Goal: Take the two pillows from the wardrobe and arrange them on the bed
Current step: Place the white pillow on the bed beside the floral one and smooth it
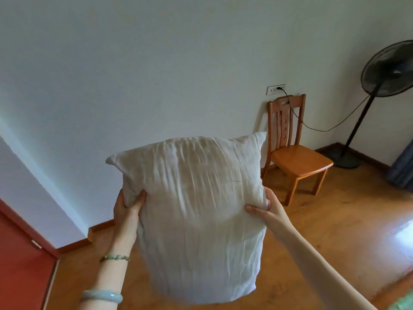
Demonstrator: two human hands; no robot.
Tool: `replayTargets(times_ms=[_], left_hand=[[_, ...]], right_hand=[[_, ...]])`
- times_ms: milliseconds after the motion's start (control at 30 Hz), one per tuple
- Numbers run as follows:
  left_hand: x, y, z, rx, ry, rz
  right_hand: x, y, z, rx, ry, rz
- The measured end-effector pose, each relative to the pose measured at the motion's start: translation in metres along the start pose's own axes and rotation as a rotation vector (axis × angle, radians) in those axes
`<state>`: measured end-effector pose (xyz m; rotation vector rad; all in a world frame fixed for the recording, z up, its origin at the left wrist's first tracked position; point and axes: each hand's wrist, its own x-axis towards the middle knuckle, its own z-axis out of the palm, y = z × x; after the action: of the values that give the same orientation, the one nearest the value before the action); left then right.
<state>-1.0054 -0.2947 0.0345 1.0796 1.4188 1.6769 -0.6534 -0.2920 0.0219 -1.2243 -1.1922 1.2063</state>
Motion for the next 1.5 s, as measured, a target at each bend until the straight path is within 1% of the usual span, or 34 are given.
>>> replayTargets(times_ms=[100,267,467,633,733,867,933,1033,1233,1500], left_hand=[[0.049,-0.007,0.042,-0.028,-0.067,-0.022],[0.132,-0.029,0.128,-0.010,-0.241,-0.042],[0.219,-0.054,0.261,0.067,-0.461,0.004],[0.259,-0.074,0.380,0.106,-0.703,0.003],[0.264,-0.081,0.446,0.090,-0.835,-0.005],[0.253,-0.078,0.530,-0.018,-1.001,-0.054],[0.245,-0.076,0.574,-0.056,-1.081,-0.069],[0.232,-0.079,0.640,-0.087,-1.179,-0.062],[0.203,-0.094,0.776,-0.095,-1.240,-0.105],[0.166,-0.095,0.951,-0.092,-1.292,-0.163]], right_hand=[[0.039,-0.002,-0.014,0.001,0.079,-0.004],[0.095,0.003,-0.049,0.029,0.242,0.016],[0.150,0.003,-0.103,0.036,0.488,-0.005],[0.169,0.003,-0.147,0.064,0.731,-0.010],[0.170,0.003,-0.170,0.103,0.870,-0.011],[0.171,0.002,-0.211,0.125,1.053,-0.009],[0.173,0.003,-0.237,0.134,1.123,-0.014],[0.180,0.006,-0.281,0.148,1.184,-0.020],[0.203,0.019,-0.395,0.166,1.233,-0.046],[0.246,0.009,-0.549,0.141,1.317,0.014]])
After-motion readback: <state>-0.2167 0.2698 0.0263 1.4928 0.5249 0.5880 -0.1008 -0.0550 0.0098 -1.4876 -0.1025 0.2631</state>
